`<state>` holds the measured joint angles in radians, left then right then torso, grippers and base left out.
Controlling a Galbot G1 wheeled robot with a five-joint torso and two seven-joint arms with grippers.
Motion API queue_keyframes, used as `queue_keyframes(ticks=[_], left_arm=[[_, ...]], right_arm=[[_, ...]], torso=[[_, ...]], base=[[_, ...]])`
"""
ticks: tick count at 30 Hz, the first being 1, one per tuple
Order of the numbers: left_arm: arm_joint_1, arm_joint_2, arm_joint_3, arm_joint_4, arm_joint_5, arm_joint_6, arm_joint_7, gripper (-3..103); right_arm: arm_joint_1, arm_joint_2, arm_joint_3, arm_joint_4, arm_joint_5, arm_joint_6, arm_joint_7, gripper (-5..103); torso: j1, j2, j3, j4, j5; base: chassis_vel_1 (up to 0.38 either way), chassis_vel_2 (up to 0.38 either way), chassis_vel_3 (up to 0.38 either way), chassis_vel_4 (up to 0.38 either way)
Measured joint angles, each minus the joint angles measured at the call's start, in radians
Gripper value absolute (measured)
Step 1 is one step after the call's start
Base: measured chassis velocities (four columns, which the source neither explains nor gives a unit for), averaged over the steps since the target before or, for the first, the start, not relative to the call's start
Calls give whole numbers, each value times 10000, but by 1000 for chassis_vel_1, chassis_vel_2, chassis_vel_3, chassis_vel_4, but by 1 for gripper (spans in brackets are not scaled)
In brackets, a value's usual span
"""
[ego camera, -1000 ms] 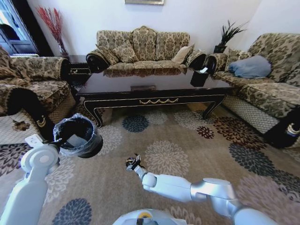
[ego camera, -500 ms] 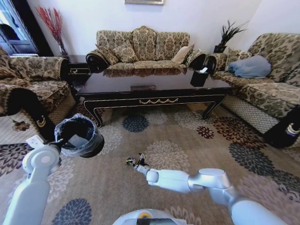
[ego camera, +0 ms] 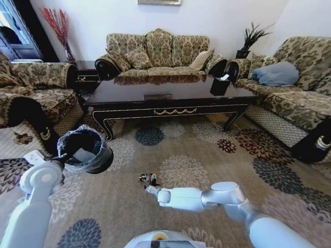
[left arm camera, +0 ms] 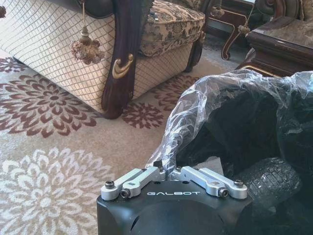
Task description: Move to the front of the table and pick up the trash from the floor, then place it into the trash bin.
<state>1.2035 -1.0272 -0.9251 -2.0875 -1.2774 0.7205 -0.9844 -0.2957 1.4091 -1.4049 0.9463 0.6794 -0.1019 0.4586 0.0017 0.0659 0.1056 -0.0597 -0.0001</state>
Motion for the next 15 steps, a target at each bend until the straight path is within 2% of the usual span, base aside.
queue_keyframes(ticks=[15], left_arm=[[83, 37, -96, -172, -46, -13, 21, 2]], right_arm=[[199, 397, -237, -1011, -204, 447, -512, 100]], torso=[[0, 0, 0, -1, 1]], base=[[0, 0, 0, 0]])
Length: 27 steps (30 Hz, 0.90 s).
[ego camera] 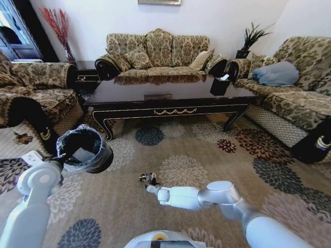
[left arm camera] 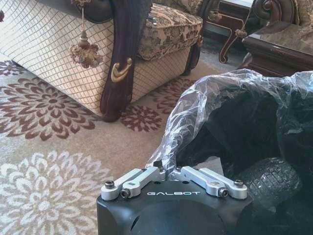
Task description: Move to the front of the table and pick up the trash from the floor, then place it into the trash bin.
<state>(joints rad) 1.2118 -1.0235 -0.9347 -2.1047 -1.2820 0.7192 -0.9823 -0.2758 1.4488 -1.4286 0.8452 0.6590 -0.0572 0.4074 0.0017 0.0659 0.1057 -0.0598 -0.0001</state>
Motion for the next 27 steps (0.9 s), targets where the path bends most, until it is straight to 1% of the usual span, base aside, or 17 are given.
queue_keyframes(ticks=[2, 4, 5, 6, 11, 12, 13, 14, 17, 18, 20, 22, 25, 26, 27], left_arm=[[42, -7, -12, -29, 0, -1, 0, 2], [66, -14, -16, -52, 2, -1, 0, 2], [66, -14, -16, -52, 2, -1, 0, 2], [71, -15, -20, -68, 2, -1, 0, 2], [74, -15, -25, -75, 3, -1, 0, 2], [88, -14, -36, -87, 6, -6, 0, 2], [99, -14, -42, -88, 6, -5, 0, 2], [115, -9, -61, -91, 6, -6, 5, 2], [122, 6, -83, -90, 10, -9, 7, 2], [122, 6, -83, -90, 10, -9, 7, 2], [113, 7, -69, -90, 12, -10, 7, 2], [100, 7, -54, -89, 11, -10, 8, 2], [65, 19, -4, -73, 22, -13, 8, 2], [65, 19, -4, -73, 22, -13, 8, 2], [49, 30, 12, -67, 23, -13, 8, 2]], right_arm=[[6, 90, -7, -222, -139, 204, -245, 101], [25, 162, -19, -314, -198, 308, -370, 92], [25, 162, -19, -314, -198, 308, -370, 92], [40, 192, -23, -329, -207, 338, -397, 87], [47, 211, -24, -339, -210, 354, -410, 87], [67, 272, -25, -359, -214, 386, -432, 65], [67, 269, -25, -354, -216, 392, -431, 60], [68, 251, -25, -320, -228, 418, -429, 60], [58, 162, -17, -245, -309, 546, -424, 43], [58, 162, -17, -245, -309, 546, -424, 43], [32, 104, 9, -228, -373, 622, -425, 32], [27, 83, 28, -220, -390, 646, -424, 32], [0, -29, 100, -103, -445, 737, -420, 15], [0, -29, 100, -103, -445, 737, -420, 15], [0, -68, 119, -59, -456, 766, -416, 10]], torso=[[0, 0, 0, 0, 0], [0, 0, 0, 0, 0], [0, 0, 0, 0, 0], [0, 0, 0, 0, 0], [0, 0, 0, 0, 0], [0, -1, 0, 1, 0], [0, 0, 0, 0, 0], [0, 0, 0, 0, 0], [0, 0, 0, 1, 0], [0, 0, 0, 1, 0], [0, 0, 0, 0, 0], [0, 0, 0, 0, 0], [0, 0, 0, 0, 0], [0, 0, 0, 0, 0], [0, 0, 0, 0, 0]], base=[[0, 0, 0, 0], [0, 0, 0, 0], [0, 0, 0, 0], [0, 0, 0, 0], [0, 0, 0, 0], [0, 0, 0, 0], [0, 0, 0, 0], [0, 0, 0, 0], [0, 0, 0, 0], [0, 0, 0, 0], [0, 0, 0, 0], [0, 0, 0, 0], [0, 0, 0, 0], [0, 0, 0, 0], [0, 0, 0, 0]])
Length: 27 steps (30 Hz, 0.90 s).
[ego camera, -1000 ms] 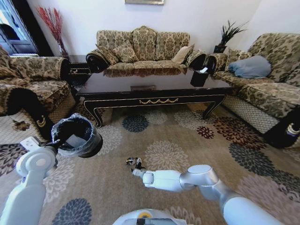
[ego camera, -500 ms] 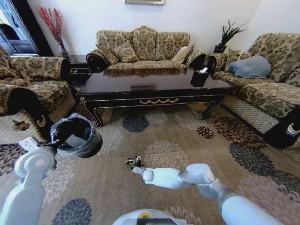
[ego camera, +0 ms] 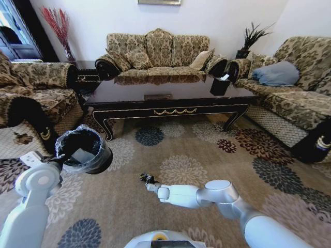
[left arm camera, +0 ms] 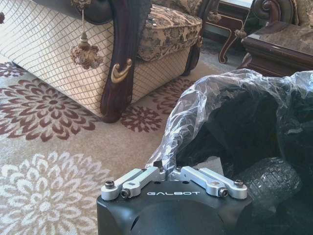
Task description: Move to the front of the table and pick up the trash from the floor, then place it into the trash bin.
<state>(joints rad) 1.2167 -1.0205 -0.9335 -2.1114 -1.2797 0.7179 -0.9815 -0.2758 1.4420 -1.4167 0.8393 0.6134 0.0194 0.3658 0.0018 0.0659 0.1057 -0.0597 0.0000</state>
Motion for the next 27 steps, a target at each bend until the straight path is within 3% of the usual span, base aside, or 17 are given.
queue_keyframes(ticks=[3, 10, 19, 27], left_arm=[[-73, 43, 52, 27, 11, -3, -5, 2], [-139, 74, 212, 31, 20, -7, -35, 2], [-78, 97, 589, -105, 25, -10, -58, 2], [-124, 273, 1044, -116, -153, -11, -79, 2]], right_arm=[[33, -126, 42, 117, -78, 99, 3, 2], [213, -452, 467, 556, -217, 419, 60, 0], [1212, -1184, 2247, 1528, -468, 1316, 419, 0], [2015, -1173, 4000, 2273, -207, 1396, 635, 0]], torso=[[0, 0, 0, 0, 0], [0, -1, 0, -1, 1], [0, 0, 0, -1, 1], [0, -1, 0, 0, 1]], base=[[0, 0, 0, 0], [0, 0, 0, 0], [0, 0, 0, 0], [0, 0, 0, 0]])
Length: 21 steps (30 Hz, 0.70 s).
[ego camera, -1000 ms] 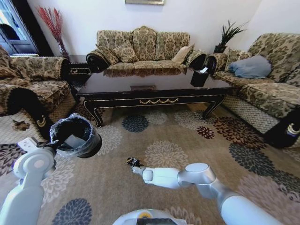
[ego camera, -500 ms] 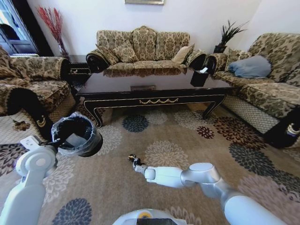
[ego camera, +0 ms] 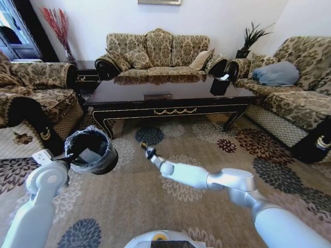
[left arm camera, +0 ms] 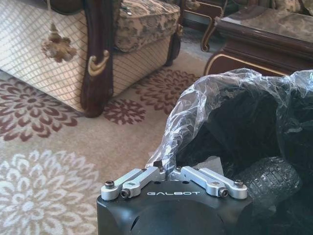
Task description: Move to the front of the table and pick up the trash from the floor, then place it into the trash bin.
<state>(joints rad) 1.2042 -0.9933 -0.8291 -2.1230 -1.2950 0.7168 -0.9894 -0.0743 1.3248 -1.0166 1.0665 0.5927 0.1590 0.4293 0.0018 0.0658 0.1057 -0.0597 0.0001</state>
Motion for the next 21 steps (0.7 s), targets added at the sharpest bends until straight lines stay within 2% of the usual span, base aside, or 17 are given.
queue_keyframes(ticks=[8, 14, 21], left_arm=[[-163, 23, 216, 200, -234, 19, -11, 2], [-317, 35, 231, 466, -330, 21, -16, 2], [-557, 255, 307, 998, -267, 26, 36, 2]], right_arm=[[1115, 135, 172, 1495, 766, -97, 282, 0], [1570, 408, 75, 2200, 921, -75, 372, 0], [1923, 1310, -439, 2801, 1098, -81, 679, 0]], torso=[[0, 0, 0, 0, -1], [0, 0, 0, -1, -3], [0, 0, 0, 0, -4]], base=[[0, 0, 0, 0], [0, 0, 0, 0], [0, 0, 0, 0]])
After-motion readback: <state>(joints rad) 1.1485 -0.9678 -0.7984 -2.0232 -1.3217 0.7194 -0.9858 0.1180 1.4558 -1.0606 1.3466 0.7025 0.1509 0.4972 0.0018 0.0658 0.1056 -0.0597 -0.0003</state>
